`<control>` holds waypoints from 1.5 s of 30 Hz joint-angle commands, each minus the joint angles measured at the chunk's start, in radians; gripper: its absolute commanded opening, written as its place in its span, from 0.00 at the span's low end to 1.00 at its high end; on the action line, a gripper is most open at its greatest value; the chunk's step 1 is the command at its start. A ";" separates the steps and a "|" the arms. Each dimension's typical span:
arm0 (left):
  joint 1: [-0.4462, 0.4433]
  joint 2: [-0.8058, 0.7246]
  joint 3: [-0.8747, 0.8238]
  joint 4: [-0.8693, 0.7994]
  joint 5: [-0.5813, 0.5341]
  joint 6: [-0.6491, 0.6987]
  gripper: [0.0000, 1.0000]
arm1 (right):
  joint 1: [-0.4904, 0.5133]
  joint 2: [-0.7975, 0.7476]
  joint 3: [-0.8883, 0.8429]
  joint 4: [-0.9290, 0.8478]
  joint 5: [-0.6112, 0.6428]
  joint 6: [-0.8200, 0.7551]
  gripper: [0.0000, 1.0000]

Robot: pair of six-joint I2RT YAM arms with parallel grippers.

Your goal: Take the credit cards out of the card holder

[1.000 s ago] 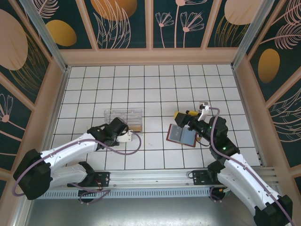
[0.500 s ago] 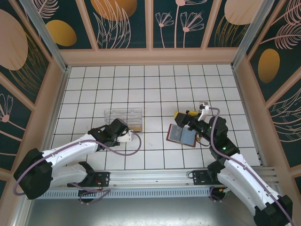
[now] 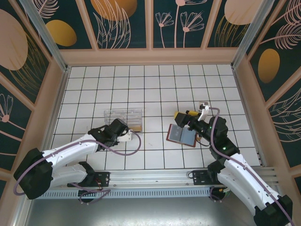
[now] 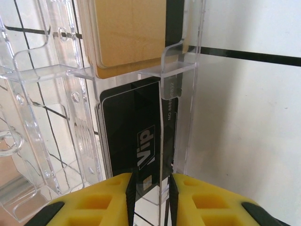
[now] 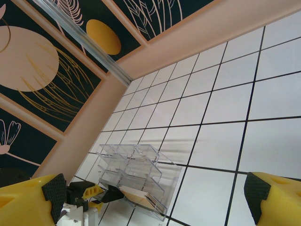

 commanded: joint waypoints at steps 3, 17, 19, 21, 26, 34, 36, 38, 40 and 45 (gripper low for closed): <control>0.014 0.002 -0.022 0.055 -0.050 -0.006 0.29 | 0.004 -0.004 -0.015 0.033 -0.016 0.012 0.99; 0.042 -0.005 0.025 0.092 -0.064 -0.018 0.38 | 0.003 -0.004 -0.014 0.026 -0.019 0.007 0.99; 0.043 -0.017 0.050 0.089 -0.049 -0.044 0.40 | 0.002 -0.001 -0.012 0.024 -0.021 0.007 0.99; 0.042 -0.026 0.092 0.089 -0.024 -0.102 0.46 | 0.002 0.008 -0.008 0.020 -0.018 0.009 0.99; 0.042 -0.010 0.229 0.077 0.046 -0.298 0.66 | 0.001 0.037 0.000 0.007 0.008 0.022 0.99; 0.042 0.009 0.369 0.187 0.109 -0.611 0.99 | 0.000 0.072 0.018 -0.022 0.082 0.044 0.99; 0.042 0.015 0.400 0.193 0.119 -0.680 0.99 | 0.000 0.084 0.034 -0.045 0.107 0.043 0.99; 0.042 0.012 0.435 0.206 0.094 -0.799 0.99 | -0.001 0.100 0.057 -0.073 0.140 0.043 0.99; 0.042 0.014 0.444 0.206 0.140 -0.867 0.99 | -0.001 0.118 0.086 -0.122 0.202 0.055 0.99; 0.042 0.049 0.445 0.253 0.253 -1.057 0.99 | 0.000 0.181 0.164 -0.262 0.308 0.054 0.99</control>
